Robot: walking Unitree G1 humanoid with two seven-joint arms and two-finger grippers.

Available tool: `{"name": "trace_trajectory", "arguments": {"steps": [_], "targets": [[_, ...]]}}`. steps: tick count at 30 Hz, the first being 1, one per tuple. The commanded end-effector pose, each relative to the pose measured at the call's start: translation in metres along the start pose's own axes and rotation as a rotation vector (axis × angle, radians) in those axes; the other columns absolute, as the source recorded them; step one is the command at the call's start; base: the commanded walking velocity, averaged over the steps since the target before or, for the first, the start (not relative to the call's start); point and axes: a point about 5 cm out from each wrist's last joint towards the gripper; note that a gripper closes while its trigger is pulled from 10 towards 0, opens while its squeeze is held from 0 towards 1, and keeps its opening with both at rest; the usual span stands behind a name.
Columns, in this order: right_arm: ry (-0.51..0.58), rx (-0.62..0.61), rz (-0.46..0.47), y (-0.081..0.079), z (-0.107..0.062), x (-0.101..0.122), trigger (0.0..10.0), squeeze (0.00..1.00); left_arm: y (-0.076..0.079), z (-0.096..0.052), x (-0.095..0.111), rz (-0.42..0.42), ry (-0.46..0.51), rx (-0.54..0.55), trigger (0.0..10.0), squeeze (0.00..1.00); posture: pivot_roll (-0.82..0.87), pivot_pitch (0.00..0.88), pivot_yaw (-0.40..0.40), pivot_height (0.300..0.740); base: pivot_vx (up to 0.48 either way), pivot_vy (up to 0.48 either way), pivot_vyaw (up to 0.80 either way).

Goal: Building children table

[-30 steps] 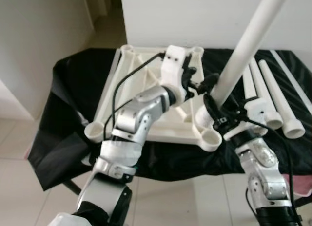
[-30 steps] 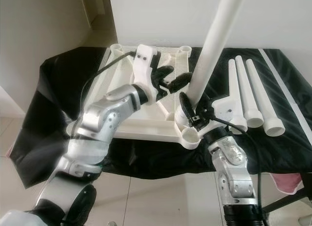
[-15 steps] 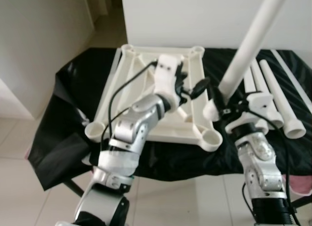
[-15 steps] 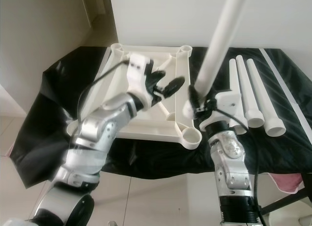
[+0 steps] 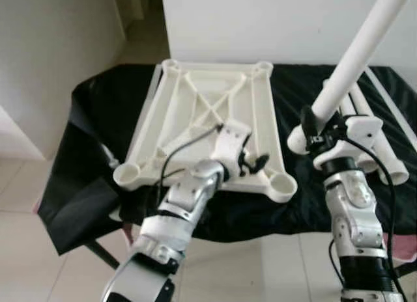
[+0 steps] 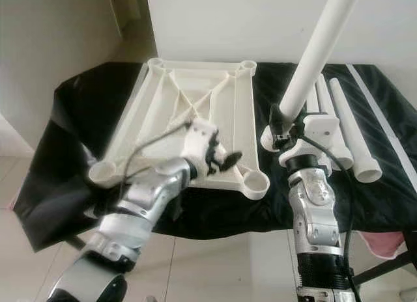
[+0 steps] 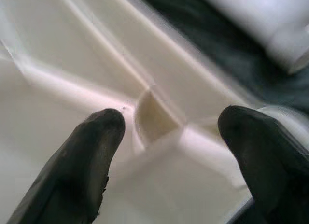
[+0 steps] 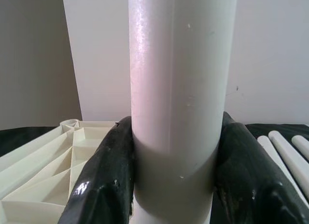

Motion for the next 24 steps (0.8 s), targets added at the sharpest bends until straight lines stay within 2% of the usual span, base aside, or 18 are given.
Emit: {"name": "trace_trajectory", "arguments": {"steps": [1, 2, 8, 12, 16, 20, 23, 24], "targets": [[0.017, -0.004, -0.002, 0.0, 0.002, 0.002, 10.0, 0.0, -0.004, 0.001, 0.001, 0.027, -0.01, 0.067, 10.0, 0.0, -0.06, 0.031, 0.014, 0.74, 0.0, 0.0, 0.0], [0.018, -0.008, -0.003, -0.001, 0.002, 0.002, 10.0, 0.0, -0.001, 0.004, -0.007, 0.047, -0.06, 0.083, 10.0, 0.0, -0.06, 0.033, 0.017, 0.74, 0.0, 0.0, 0.0], [0.017, -0.012, -0.007, -0.001, 0.001, 0.001, 10.0, 0.0, 0.003, 0.006, -0.019, 0.104, -0.111, 0.089, 10.0, 0.0, -0.07, 0.034, 0.02, 0.74, 0.0, 0.0, 0.0], [0.017, -0.012, -0.01, 0.0, 0.0, 0.001, 10.0, 0.0, -0.01, 0.001, -0.034, 0.169, -0.179, 0.101, 10.0, 0.0, -0.07, 0.031, 0.023, 0.74, 0.0, 0.0, 0.0], [0.013, -0.008, -0.011, 0.0, 0.0, 0.0, 10.0, 0.0, -0.029, -0.012, -0.045, 0.161, -0.232, 0.108, 10.0, 0.0, -0.06, 0.029, 0.02, 0.74, 0.0, 0.0, 0.0], [0.012, -0.004, -0.011, 0.0, 0.0, 0.0, 10.0, 0.0, -0.037, -0.017, -0.048, 0.175, -0.252, 0.114, 10.0, 0.0, -0.06, 0.026, 0.015, 0.74, 0.0, 0.0, 0.0], [0.012, 0.013, -0.007, -0.003, 0.002, -0.001, 10.0, 0.0, -0.055, -0.036, -0.057, 0.208, -0.297, 0.08, 10.0, 0.0, -0.05, 0.023, 0.009, 0.74, 0.0, 0.0, 0.0], [0.012, 0.013, -0.007, -0.003, 0.002, -0.001, 10.0, 0.0, -0.055, -0.036, -0.057, 0.208, -0.297, 0.08, 10.0, 0.0, -0.05, 0.023, 0.009, 0.74, 0.0, 0.0, 0.0]]}}
Point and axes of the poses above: a point about 5 cm out from each wrist's last joint towards the gripper, its own z axis pointing out of the wrist towards the gripper, its own x axis along the axis of the wrist's last joint, y = z × x, and after that the axes turned 6 degrees about -z, right-handed
